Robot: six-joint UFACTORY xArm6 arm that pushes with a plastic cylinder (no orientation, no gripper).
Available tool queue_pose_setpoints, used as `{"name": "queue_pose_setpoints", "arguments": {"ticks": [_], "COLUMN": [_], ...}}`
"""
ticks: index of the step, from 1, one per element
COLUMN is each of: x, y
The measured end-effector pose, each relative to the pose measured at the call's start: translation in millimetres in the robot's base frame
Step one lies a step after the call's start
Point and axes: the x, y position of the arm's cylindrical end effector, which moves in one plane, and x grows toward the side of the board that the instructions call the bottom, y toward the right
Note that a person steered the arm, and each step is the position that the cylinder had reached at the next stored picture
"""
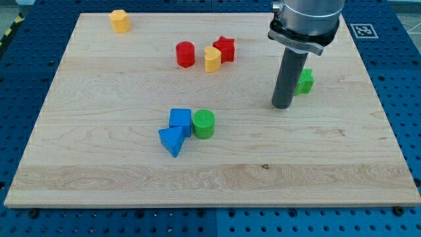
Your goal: Move green star towards top right
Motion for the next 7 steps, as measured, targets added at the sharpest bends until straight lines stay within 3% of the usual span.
{"name": "queue_pose_setpoints", "arguments": {"ticks": [2,3,5,6,7], "x": [-92.6,-106.4,-40.9,-31.3,-65.8], "y": [13.9,13.9,-6.6,28.1,57.9]}}
